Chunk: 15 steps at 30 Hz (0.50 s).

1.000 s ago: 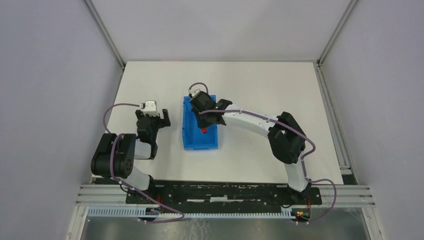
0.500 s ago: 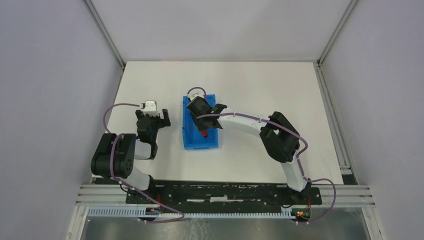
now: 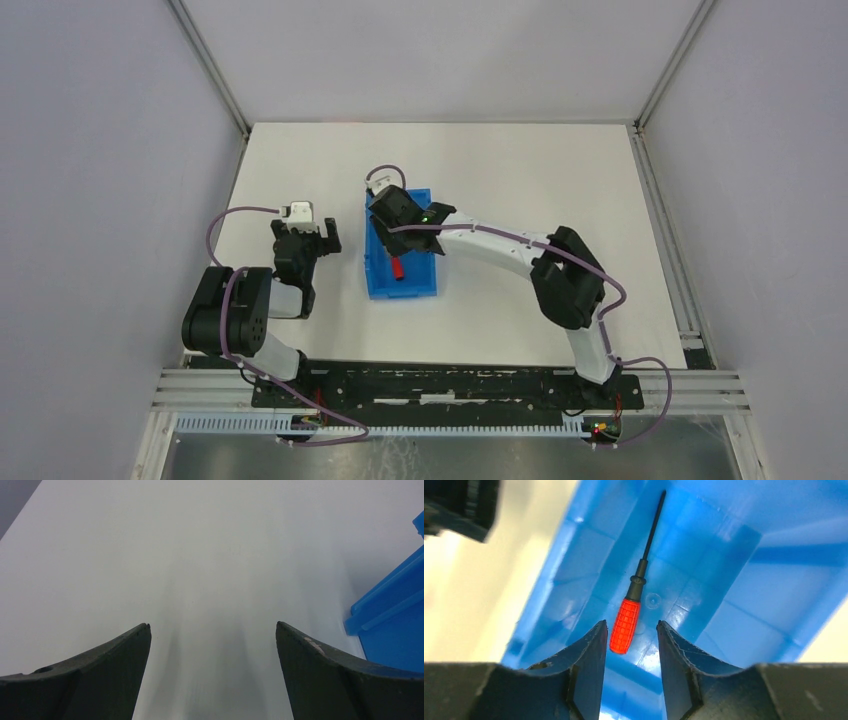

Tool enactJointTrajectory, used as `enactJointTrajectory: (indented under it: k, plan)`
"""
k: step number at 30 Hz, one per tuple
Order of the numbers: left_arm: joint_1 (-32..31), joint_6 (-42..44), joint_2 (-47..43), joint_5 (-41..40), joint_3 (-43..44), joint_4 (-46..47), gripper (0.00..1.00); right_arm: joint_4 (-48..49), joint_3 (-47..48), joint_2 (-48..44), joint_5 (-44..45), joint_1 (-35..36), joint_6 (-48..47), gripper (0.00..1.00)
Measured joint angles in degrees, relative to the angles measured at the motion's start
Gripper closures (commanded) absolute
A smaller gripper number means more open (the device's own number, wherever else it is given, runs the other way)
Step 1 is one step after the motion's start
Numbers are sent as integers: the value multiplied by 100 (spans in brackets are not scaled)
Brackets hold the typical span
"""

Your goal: Put the screwdriver in the bin

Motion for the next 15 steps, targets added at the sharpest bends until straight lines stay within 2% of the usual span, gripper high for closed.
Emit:
enactJointTrajectory:
  k: [2, 3, 4, 9, 15]
  plan:
    - [0, 0, 0, 0, 0, 0, 0, -2, 26, -249, 4, 28, -90, 38]
    - [0, 0, 0, 0, 0, 0, 0, 0, 20, -424, 2, 42, -153, 24]
    - [0, 0, 0, 0, 0, 0, 0, 42, -13, -678, -2, 50, -238, 3]
    - [0, 0, 0, 0, 0, 0, 0, 616, -682, -2435, 190, 55, -715, 2]
    - [0, 0, 0, 0, 0, 0, 0, 1141, -1978, -4450, 1211, -175, -1202, 2]
